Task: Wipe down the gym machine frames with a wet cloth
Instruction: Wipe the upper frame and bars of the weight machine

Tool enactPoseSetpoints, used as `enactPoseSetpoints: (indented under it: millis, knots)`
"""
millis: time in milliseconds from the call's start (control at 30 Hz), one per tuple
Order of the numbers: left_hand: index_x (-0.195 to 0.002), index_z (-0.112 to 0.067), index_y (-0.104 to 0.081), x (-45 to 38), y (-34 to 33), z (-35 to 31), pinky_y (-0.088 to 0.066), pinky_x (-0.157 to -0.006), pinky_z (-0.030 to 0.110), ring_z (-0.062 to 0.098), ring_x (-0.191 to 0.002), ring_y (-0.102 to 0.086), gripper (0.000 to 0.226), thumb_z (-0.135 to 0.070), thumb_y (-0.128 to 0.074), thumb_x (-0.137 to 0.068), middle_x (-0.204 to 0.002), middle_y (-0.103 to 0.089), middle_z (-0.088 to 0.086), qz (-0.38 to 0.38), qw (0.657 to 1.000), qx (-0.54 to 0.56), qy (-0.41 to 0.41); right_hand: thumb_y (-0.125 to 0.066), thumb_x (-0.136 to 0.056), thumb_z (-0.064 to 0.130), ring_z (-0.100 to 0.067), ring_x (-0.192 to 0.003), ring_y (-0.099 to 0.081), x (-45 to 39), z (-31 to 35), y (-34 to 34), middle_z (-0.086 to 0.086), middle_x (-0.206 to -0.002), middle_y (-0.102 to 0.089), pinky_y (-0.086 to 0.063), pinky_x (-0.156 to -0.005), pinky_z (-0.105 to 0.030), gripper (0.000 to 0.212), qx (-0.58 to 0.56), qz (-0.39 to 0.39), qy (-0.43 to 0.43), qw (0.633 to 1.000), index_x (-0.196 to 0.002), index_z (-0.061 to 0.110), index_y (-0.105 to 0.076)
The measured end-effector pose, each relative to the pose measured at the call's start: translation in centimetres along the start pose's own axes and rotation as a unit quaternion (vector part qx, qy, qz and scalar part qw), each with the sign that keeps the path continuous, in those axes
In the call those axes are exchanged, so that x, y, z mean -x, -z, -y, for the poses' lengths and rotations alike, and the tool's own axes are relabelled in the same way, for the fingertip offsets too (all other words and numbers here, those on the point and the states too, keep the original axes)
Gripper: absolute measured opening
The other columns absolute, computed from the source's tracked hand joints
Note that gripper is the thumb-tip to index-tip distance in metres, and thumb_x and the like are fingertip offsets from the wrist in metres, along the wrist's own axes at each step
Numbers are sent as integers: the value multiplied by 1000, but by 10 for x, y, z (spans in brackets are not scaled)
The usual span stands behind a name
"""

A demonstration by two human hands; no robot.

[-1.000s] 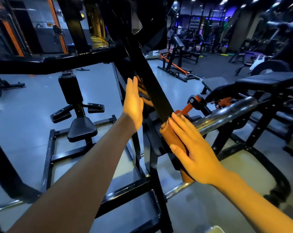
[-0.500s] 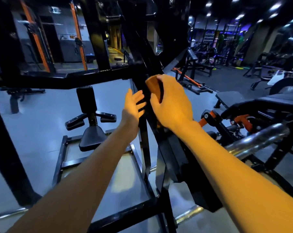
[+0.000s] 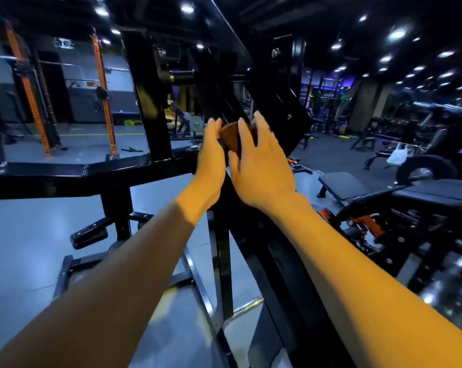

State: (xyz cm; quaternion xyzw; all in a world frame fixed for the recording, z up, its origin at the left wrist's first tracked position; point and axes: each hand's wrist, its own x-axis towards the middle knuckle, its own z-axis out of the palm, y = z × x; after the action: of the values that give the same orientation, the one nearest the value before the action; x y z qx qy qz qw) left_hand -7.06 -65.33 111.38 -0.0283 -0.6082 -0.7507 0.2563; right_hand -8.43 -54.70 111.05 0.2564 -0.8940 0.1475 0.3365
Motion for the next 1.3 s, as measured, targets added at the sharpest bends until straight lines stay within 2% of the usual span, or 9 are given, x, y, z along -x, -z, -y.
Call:
enactPoseSetpoints:
  millis: [100,233,300,467,600,767,933,1167,1300]
  knots:
    - [-99,-37,-68,-10,6,11,-52,-85,19,-14,-86,-65,39,-45,-32,-111,-89,-73,-27,-37,999,-2,-9,-41,-109,47,-33,-152,-28,-9,4,-2,-12,-169,-17,-30,-122,-50,68,-12,-15,-19,1000,-166,17,-18]
    - [-122,-16,-69,-31,26,8,-52,-103,39,6,-108,-67,47,-39,-29,-111,-120,-72,-4,-36,999,-27,-16,-37,-109,48,-30,-157,-19,31,3,2,-5,-170,-25,-12,-130,-46,67,52,-35,-47,997,-166,19,-16]
    - [-119,-19,-70,-48,40,4,-52,-99,33,11,-103,-66,37,-34,-37,-109,-112,-71,-7,-43,989,-129,-58,-43,-110,41,-33,-156,-23,31,8,0,-12,-169,-27,-17,-129,-41,69,63,-48,-29,996,-164,6,-19]
    - [-110,-21,-69,-86,84,-12,-52,-88,43,25,-117,-52,19,-22,-58,-95,-117,-62,-4,-91,862,-413,-280,-42,-110,39,-36,-156,-22,-32,21,-11,-18,-170,-20,-25,-127,-45,72,60,-19,-34,997,-163,0,-13]
    - [-144,-18,-45,-125,109,-43,-39,-114,47,32,-144,-30,64,-39,-67,-88,-155,-35,8,-218,794,-449,-346,-38,-110,41,-33,-158,-15,-101,33,-14,-14,-172,-11,-20,-128,-44,72,35,-7,-21,999,-165,7,-7]
    - [-162,-14,-5,-168,109,-59,-35,-115,58,36,-152,-22,106,-64,-63,-90,-167,-16,10,-215,887,-352,-209,-42,-108,41,-29,-158,-14,-147,43,-16,-7,-174,-9,-23,-127,-46,73,-4,8,-29,1000,-166,13,-9]
    - [-159,-23,-17,-184,112,-49,-43,-107,62,36,-141,-42,92,-67,-58,-90,-159,-35,7,-275,849,-365,-265,-37,-109,43,-31,-157,-18,-112,44,-14,-12,-173,-8,-26,-126,-45,73,49,-6,-59,997,-166,11,-4]
    - [-162,-25,-21,-191,118,-43,-38,-103,21,17,-138,-47,102,-58,-76,-83,-154,-47,1,-238,930,-193,-203,-36,-109,43,-34,-155,-22,-129,43,-21,-14,-172,-11,-28,-124,-46,71,52,-13,-53,997,-165,11,-5]
    - [-158,-23,-31,-195,124,-44,-43,-92,23,11,-122,-52,100,-67,-73,-80,-141,-54,-1,-230,922,-226,-214,-39,-109,42,-31,-157,-18,-192,54,-21,-7,-174,-6,-27,-124,-47,71,-11,16,-50,999,-166,16,-7]
